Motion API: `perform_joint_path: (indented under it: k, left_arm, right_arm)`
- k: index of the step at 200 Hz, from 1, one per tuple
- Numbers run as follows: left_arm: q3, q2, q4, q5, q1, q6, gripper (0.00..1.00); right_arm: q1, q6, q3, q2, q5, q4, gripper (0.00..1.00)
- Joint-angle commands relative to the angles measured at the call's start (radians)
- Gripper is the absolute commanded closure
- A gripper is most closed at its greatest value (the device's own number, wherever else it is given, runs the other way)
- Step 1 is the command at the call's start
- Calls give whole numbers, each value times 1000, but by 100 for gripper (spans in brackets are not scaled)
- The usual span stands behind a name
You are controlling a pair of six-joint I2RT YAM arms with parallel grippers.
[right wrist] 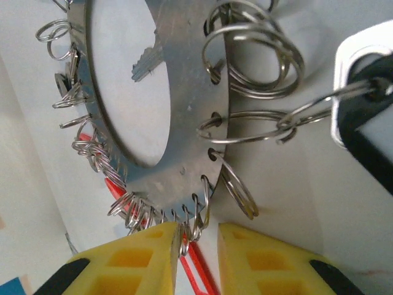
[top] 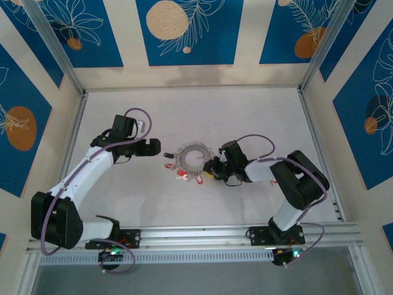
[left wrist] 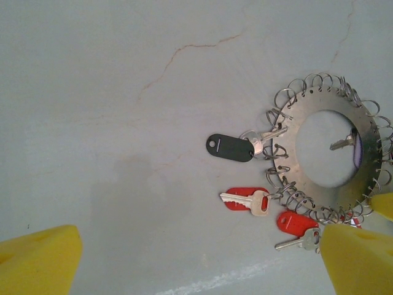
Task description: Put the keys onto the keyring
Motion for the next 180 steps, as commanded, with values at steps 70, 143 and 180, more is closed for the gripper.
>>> perform_joint_path:
  k: [70,143,180]
  left_arm:
    - [-5,-7,4,13,9,19,1]
    - [7,14,-4,44,9,26,1]
    - [8,12,-8,46,8,29,1]
  right_arm:
    - [-10,42,-18,-13,57,26,78]
    - [-2,69,-35,-20,64,33,87]
    - [10,78,-32,-31,75,29,87]
